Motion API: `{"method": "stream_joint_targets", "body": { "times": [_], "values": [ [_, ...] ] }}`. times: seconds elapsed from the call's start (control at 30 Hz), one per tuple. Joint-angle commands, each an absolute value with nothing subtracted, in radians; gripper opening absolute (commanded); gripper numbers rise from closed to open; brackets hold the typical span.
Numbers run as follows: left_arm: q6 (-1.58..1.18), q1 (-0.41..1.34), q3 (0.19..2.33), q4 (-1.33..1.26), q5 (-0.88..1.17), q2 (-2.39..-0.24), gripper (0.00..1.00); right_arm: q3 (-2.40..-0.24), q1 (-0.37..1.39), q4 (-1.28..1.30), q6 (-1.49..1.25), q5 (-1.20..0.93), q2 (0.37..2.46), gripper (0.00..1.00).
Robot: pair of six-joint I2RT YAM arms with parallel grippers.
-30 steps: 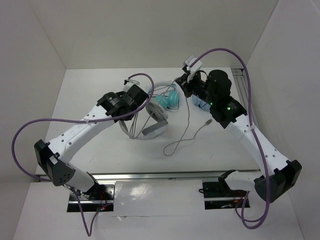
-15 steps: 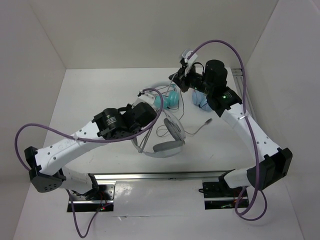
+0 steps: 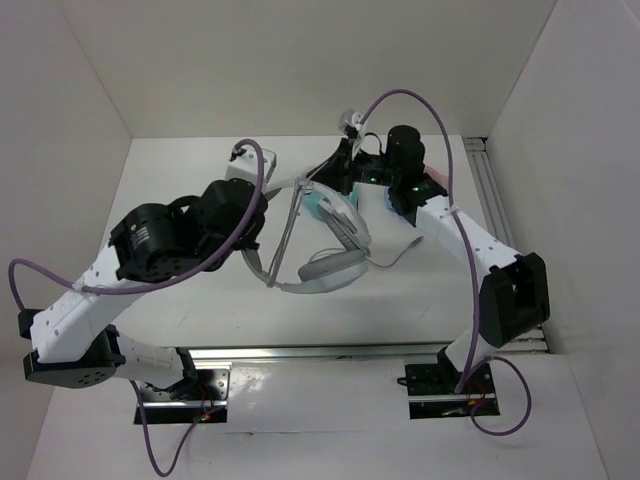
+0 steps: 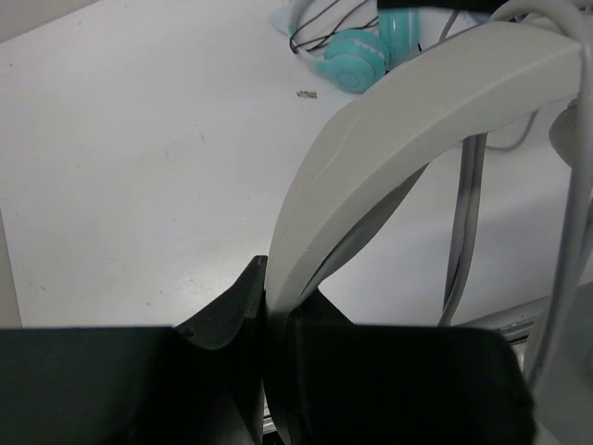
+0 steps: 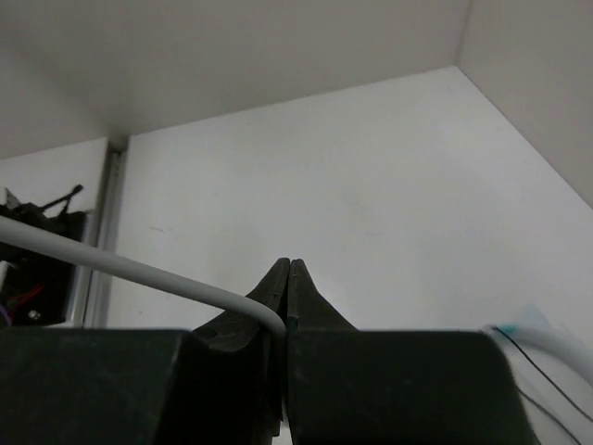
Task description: Wrap the headphones
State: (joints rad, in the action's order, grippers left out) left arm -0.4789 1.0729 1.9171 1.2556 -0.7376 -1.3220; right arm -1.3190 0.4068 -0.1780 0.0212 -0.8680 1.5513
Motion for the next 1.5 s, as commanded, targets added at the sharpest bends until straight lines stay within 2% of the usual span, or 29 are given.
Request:
{"method": "stream_joint_targets", "body": {
  "times": [0.0,0.13,0.17,0.23,0.27,0.43,0.67,0.77,0.8,0.93,1.13,1.23,1.27,1.47],
  "values": [
    [-0.494,1.091,2.037,1.186,-0.723,-1.259,0.0,-1.223,0.446,-0.398,-0.104,-0.865,1.637,0.05],
    [-0.456,1.091,2.046,1.034,-0.713,-1.236,0.0,-1.146,0.511,-0.667,-0.263,-0.94,1.756,0.05],
    [-0.456,1.091,2.046,0.993,-0.722,-1.236,0.0,-1.12,0.535,-0.828,-0.35,-0.94,1.802,0.05],
    [-0.456,1.091,2.083,0.98,-0.773,-1.255,0.0,-1.054,0.557,-0.955,-0.417,-0.927,1.845,0.06],
    [-0.456,1.091,2.129,0.98,-0.79,-1.268,0.0,-1.045,0.575,-1.038,-0.464,-0.927,1.894,0.1],
    [-0.456,1.091,2.238,1.037,-0.857,-1.354,0.0,-1.011,0.601,-1.201,-0.552,-0.927,1.997,0.19],
    [-0.491,1.008,2.217,1.048,-0.925,-1.355,0.0,-0.931,0.601,-1.325,-0.612,-0.907,2.042,0.19],
    [-0.502,0.931,2.217,1.058,-0.948,-1.365,0.0,-0.85,0.601,-1.371,-0.612,-0.893,2.042,0.09],
    [-0.514,0.86,2.217,1.058,-0.948,-1.377,0.0,-0.822,0.601,-1.397,-0.612,-0.882,2.028,0.0],
    [-0.514,0.614,2.239,1.039,-0.81,-1.436,0.0,-0.658,0.644,-1.474,-0.591,-0.802,1.97,0.0],
    [-0.561,0.298,2.276,1.029,-0.566,-1.551,0.0,-0.526,0.773,-1.364,-0.468,-0.692,1.846,0.0],
    [-0.592,0.206,2.24,1.019,-0.477,-1.588,0.0,-0.526,0.863,-1.15,-0.39,-0.623,1.712,0.0],
    [-0.601,0.196,2.189,1.005,-0.477,-1.588,0.0,-0.547,0.918,-1.008,-0.329,-0.605,1.644,0.0],
    [-0.592,0.173,1.924,0.91,-0.547,-1.555,0.0,-0.613,1.086,-0.691,-0.158,-0.398,1.331,0.0]
  ]
}}
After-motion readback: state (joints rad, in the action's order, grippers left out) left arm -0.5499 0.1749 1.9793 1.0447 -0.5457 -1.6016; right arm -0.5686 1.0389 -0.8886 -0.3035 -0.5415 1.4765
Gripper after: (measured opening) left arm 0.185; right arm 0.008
